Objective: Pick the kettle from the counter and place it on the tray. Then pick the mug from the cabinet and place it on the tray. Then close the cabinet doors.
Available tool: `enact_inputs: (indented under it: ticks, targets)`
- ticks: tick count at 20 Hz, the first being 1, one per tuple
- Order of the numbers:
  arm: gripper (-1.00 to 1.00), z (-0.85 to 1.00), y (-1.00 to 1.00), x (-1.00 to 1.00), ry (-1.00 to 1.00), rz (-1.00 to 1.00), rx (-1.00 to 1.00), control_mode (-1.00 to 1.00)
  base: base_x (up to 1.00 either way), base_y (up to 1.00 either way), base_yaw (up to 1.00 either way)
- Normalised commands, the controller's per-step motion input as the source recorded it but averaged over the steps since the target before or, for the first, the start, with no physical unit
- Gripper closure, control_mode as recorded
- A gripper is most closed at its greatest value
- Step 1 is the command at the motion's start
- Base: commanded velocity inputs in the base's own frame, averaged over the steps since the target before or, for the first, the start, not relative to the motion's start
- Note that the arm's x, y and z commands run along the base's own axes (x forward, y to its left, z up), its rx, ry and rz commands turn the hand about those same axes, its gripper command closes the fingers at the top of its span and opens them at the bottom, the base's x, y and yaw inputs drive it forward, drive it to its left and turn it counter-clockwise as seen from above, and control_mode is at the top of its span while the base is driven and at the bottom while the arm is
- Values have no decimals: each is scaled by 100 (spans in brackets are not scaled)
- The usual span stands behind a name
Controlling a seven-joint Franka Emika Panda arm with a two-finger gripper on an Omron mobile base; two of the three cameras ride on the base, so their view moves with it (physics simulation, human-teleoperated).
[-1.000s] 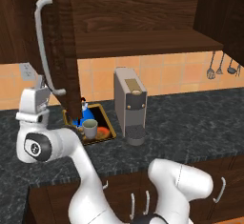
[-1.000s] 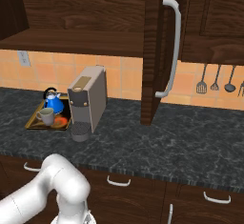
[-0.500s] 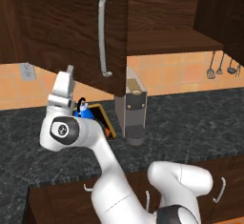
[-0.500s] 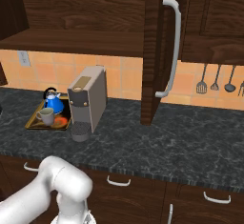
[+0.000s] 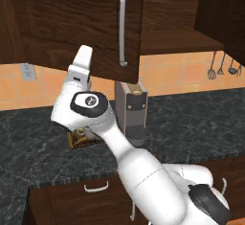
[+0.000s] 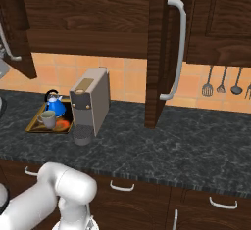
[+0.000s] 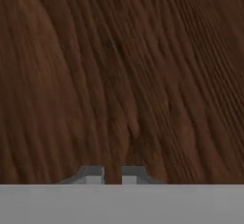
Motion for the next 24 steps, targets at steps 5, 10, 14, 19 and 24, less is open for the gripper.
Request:
enact_inputs:
  ticks: [5,10,14,19,24]
  targets:
    - [100,19,-93,82,42,13,7,-100,0,0,0]
    - [100,0,-85,98,28,18,5,-100,0,0,0]
    - [100,-2,-77,99,21,21,5,-100,0,0,0]
    - [100,-8,-69,100,15,16,2,-100,0,0,0]
    - [100,-1,-66,100,15,16,11,-100,0,0,0]
